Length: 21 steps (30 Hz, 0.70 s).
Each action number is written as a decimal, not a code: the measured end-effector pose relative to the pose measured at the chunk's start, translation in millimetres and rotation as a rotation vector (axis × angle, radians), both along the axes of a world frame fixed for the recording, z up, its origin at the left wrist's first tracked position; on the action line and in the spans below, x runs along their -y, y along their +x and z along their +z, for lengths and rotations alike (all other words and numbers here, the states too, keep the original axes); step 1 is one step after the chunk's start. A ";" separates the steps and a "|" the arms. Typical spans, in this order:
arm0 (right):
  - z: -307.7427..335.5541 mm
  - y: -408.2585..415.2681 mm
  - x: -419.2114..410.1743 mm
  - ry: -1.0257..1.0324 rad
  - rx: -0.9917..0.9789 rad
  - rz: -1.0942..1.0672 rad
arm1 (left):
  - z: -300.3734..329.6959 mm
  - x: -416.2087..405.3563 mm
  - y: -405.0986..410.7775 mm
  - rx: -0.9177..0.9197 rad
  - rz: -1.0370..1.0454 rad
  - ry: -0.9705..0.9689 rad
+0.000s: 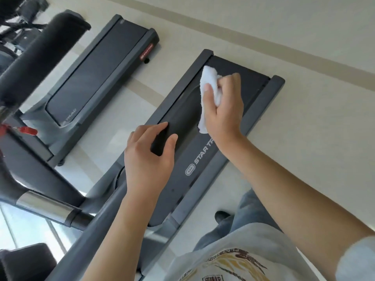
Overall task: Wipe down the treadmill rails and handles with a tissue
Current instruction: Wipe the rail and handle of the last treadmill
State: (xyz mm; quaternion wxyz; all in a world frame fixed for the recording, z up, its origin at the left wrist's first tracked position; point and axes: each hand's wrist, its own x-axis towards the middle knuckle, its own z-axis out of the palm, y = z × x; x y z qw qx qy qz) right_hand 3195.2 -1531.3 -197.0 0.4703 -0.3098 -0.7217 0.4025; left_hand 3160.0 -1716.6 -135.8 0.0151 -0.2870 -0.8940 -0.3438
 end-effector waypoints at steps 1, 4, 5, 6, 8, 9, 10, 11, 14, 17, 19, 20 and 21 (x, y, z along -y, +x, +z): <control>-2.1 2.8 16.5 0.068 -0.021 0.051 | -0.1 0.6 -0.7 -0.008 -0.003 0.003; -13.3 6.4 68.3 0.286 -0.066 0.223 | -0.7 3.8 -1.4 -0.016 -0.041 0.015; -14.1 4.3 73.8 0.339 -0.081 0.225 | -0.4 4.9 -1.4 0.003 -0.047 0.021; -12.9 2.6 72.6 0.397 -0.093 0.211 | 1.0 6.3 -1.7 0.021 -0.047 0.029; -6.6 1.7 55.5 0.526 -0.103 0.182 | 3.8 8.2 -2.1 0.030 -0.040 0.043; -2.1 2.1 41.0 0.554 -0.082 0.173 | 4.0 8.6 -2.3 0.027 -0.034 0.047; 2.5 1.6 24.1 0.542 -0.034 0.161 | 3.9 8.6 -2.2 0.029 -0.025 0.051; 8.3 -0.2 6.4 0.499 0.037 0.144 | 4.1 8.3 -1.6 0.035 -0.011 0.053; 24.0 -12.7 -33.3 0.351 0.259 0.120 | 3.7 6.5 1.6 0.032 0.022 0.043; 38.1 -19.4 -42.7 0.413 0.329 0.207 | 2.5 5.1 2.0 0.023 0.040 0.049; 45.6 -18.9 -32.9 0.515 0.345 0.281 | 2.3 4.6 2.6 0.015 0.058 0.065; 48.0 -18.4 -22.3 0.585 0.351 0.331 | 2.0 3.9 3.1 0.000 0.063 0.067; 50.7 -18.4 -8.7 0.651 0.354 0.395 | 1.6 3.7 3.3 -0.018 0.064 0.062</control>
